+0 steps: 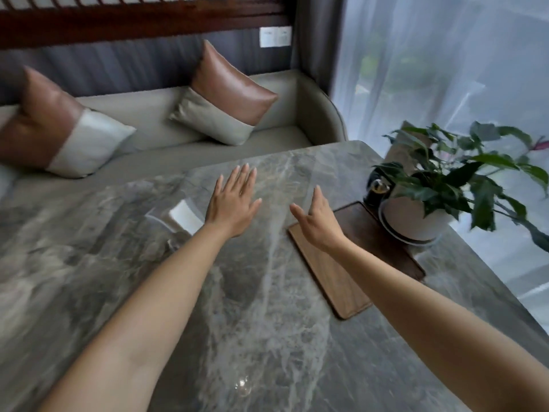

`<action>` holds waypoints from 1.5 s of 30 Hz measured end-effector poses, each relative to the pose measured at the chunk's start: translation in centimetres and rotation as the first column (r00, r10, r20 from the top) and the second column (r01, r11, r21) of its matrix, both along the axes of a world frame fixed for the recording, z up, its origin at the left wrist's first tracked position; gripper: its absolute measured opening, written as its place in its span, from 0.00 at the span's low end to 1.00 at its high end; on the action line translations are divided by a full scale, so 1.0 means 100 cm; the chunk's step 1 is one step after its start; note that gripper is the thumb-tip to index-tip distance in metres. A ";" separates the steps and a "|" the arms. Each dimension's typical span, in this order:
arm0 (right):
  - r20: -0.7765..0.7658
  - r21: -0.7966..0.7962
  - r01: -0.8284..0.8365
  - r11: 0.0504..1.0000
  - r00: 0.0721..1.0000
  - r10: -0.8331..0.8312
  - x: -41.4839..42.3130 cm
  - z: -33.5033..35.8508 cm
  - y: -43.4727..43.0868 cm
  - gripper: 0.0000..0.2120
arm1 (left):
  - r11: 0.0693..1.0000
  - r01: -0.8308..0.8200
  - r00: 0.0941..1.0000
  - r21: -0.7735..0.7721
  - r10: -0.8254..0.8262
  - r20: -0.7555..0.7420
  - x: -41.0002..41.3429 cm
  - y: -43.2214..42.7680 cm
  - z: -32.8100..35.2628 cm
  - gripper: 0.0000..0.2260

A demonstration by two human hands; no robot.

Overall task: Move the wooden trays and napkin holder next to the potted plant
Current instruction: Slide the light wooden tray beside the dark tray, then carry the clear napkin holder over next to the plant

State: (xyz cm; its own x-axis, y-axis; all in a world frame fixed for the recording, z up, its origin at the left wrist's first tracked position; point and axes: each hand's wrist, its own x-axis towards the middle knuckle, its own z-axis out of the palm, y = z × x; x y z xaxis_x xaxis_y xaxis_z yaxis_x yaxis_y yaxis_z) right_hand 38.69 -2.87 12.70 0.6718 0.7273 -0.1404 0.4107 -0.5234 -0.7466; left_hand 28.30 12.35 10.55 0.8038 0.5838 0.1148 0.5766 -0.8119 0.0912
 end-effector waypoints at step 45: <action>0.090 -0.180 -0.256 0.950 0.957 0.275 -0.131 -0.062 0.096 0.36 | 0.544 -0.411 0.763 -0.732 0.645 0.051 -0.118 0.071 -0.048 0.27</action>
State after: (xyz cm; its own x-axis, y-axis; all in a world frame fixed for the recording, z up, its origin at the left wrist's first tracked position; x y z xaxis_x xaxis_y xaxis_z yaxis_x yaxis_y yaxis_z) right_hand 25.59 6.74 6.46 0.4754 0.8547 -0.2084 0.6279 -0.4956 -0.6002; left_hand 16.48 19.46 5.80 0.3160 0.8974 -0.3080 0.7279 -0.0211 0.6853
